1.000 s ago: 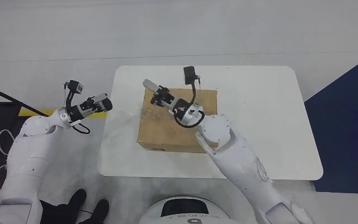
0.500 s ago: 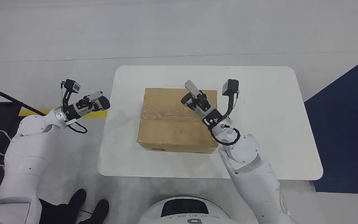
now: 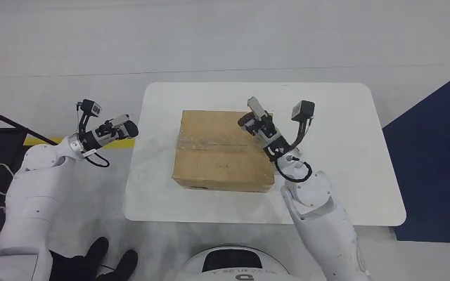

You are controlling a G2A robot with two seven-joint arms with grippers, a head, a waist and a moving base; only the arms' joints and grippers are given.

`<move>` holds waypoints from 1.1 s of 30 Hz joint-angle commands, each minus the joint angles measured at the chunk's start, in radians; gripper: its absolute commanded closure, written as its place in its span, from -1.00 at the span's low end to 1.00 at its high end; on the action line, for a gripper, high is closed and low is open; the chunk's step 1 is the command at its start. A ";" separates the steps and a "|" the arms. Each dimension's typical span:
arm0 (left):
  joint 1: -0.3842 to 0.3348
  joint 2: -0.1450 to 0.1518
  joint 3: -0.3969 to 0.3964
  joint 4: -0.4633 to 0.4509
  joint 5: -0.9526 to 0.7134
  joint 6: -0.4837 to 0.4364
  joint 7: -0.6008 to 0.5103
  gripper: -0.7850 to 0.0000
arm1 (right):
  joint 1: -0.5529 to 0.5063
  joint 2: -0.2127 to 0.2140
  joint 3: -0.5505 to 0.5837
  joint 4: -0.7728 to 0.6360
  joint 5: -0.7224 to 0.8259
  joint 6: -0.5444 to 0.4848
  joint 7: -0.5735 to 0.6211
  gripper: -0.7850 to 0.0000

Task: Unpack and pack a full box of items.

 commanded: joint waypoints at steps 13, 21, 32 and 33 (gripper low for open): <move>0.000 0.000 0.000 0.000 0.000 0.000 0.000 -1.00 | -0.121 0.015 0.146 -0.027 0.008 -0.054 -0.065 -1.00; 0.000 0.000 0.000 0.000 0.000 0.000 0.000 -1.00 | -0.121 0.015 0.146 -0.027 0.007 -0.054 -0.065 -1.00; 0.000 0.000 0.000 0.000 0.000 0.000 0.000 -1.00 | -0.121 0.015 0.146 -0.027 0.007 -0.054 -0.065 -1.00; 0.000 0.000 0.000 0.000 0.000 0.000 0.000 -1.00 | -0.121 0.015 0.146 -0.027 0.007 -0.054 -0.065 -1.00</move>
